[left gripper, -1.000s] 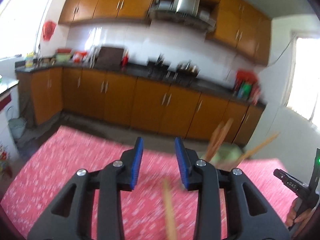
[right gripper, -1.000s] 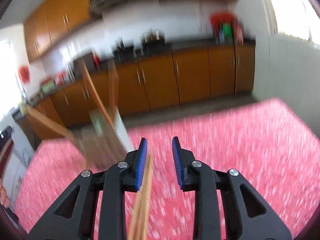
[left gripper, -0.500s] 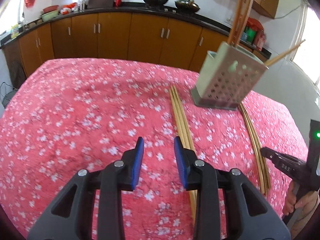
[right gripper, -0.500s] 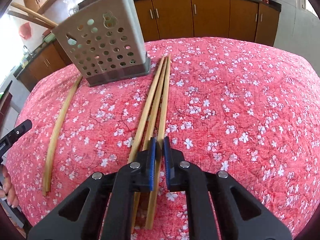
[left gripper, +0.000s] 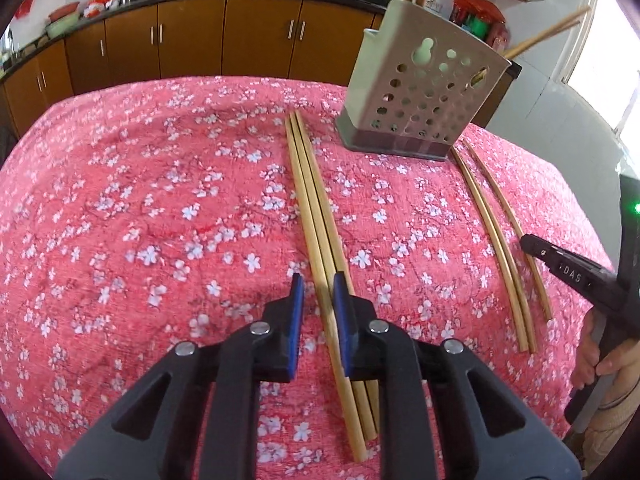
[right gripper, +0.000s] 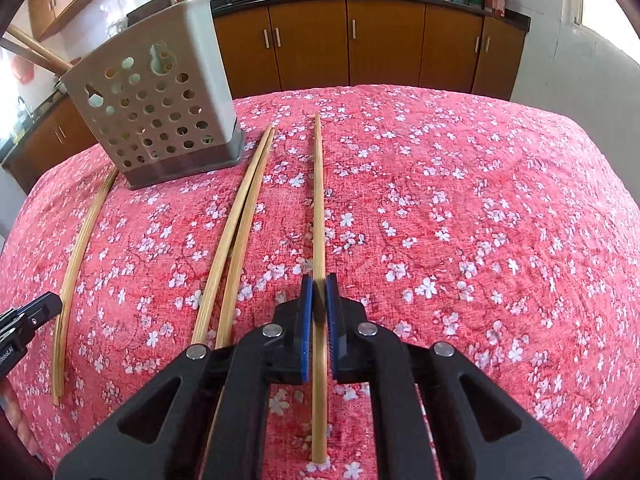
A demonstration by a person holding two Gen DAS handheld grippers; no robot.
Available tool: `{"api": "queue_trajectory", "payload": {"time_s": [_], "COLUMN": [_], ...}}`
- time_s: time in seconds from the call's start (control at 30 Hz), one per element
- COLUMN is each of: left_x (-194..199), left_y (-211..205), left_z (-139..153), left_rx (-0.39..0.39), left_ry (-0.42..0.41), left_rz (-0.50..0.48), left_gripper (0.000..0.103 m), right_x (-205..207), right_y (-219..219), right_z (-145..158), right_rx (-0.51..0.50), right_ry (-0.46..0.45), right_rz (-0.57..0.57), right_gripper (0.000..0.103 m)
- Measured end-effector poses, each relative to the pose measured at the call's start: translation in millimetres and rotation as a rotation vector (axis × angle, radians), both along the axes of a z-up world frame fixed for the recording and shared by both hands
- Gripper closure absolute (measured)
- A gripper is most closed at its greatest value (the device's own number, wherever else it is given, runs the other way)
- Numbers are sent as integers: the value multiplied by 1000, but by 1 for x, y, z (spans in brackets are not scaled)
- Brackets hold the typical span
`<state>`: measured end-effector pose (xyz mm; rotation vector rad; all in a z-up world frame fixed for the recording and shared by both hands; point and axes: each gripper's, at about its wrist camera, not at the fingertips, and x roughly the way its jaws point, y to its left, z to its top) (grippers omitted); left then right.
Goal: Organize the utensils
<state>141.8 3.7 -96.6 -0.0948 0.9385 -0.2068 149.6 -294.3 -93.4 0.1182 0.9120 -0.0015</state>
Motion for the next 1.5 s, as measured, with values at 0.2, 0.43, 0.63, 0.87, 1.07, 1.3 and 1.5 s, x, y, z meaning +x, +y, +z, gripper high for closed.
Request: {"api": "queue_trajectory", "payload": {"time_s": [0.2, 0.43, 0.63, 0.87, 1.07, 1.3, 1.5], "left_x": [0, 4, 38, 52, 54, 50, 47], "left_y": [-2, -2, 33, 59, 64, 67, 68], "left_z": [-3, -3, -4, -4, -4, -4, -4], "left_rx": [73, 103, 123, 96, 89, 87, 64], "left_ry": [7, -4, -17, -42, -42, -43, -42], "left_rz": [9, 16, 119, 156, 157, 157, 161], "left_gripper": [88, 93, 93, 92, 92, 92, 92], "right_x": [-2, -13, -1, 8, 8, 7, 7], "right_y": [7, 9, -12, -19, -21, -22, -22], "right_z": [-2, -2, 0, -3, -3, -3, -3], "right_rx": [-43, -43, -49, -44, -17, -18, -17], "right_ry": [-7, -18, -20, -55, -57, -57, -57], "right_rz": [27, 58, -1, -15, -18, -18, -18], "right_gripper": [95, 95, 95, 95, 95, 95, 95]}}
